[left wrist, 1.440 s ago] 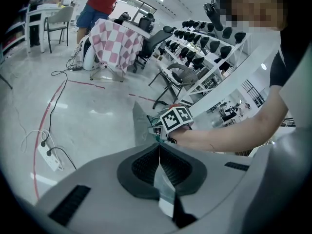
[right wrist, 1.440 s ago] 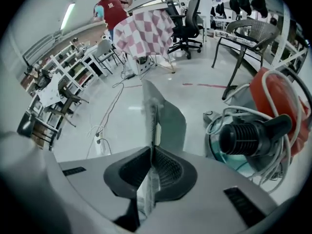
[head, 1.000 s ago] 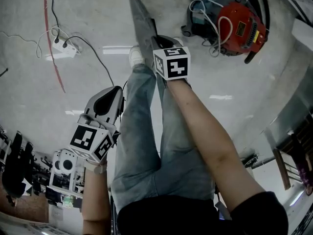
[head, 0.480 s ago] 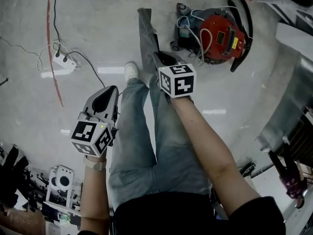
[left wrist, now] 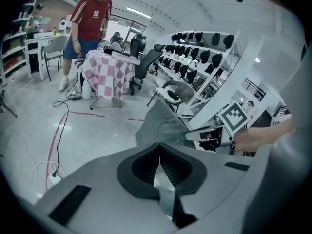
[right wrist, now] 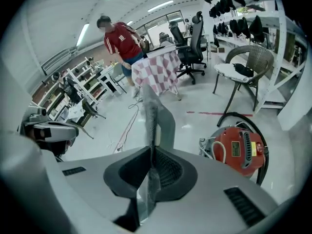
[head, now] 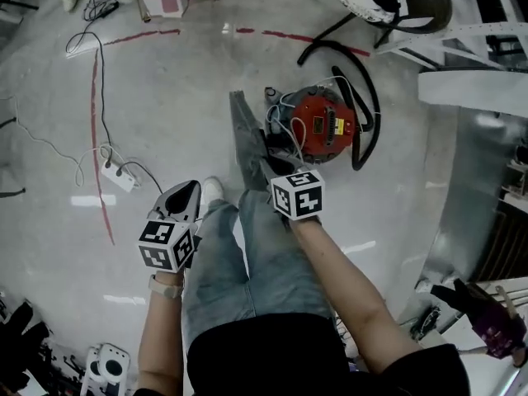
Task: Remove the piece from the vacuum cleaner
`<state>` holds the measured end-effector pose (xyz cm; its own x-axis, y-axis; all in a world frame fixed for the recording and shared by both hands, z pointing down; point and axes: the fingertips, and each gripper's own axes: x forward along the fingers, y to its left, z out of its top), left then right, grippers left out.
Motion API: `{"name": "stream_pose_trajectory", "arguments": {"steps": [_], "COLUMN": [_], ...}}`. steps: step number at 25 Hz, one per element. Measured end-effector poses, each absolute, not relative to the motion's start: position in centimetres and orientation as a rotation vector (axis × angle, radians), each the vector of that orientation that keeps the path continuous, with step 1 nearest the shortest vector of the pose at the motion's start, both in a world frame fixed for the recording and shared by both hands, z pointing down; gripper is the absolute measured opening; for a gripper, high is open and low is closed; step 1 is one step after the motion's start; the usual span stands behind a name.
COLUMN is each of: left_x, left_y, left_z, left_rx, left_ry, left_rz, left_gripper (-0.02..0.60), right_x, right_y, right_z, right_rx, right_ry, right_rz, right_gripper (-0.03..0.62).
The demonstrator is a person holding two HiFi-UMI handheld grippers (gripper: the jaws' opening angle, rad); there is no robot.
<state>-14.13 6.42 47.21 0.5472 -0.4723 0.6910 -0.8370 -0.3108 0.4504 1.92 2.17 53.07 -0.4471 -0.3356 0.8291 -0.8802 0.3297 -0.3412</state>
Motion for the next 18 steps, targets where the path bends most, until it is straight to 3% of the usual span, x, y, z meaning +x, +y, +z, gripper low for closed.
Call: {"name": "stream_pose_trajectory", "arguments": {"steps": [18], "left_x": [-7.9], "left_y": [-0.2], "left_z": [28.6], "left_rx": [2.264], "left_ry": [-0.996], "left_rz": [0.471], "left_gripper": [0.02], "right_x": [9.2], "right_y": [-1.1], "right_z": [28.3], "right_rx": [1.314], "right_ry": [-2.137], "right_rz": [1.009], "right_gripper": [0.051]}}
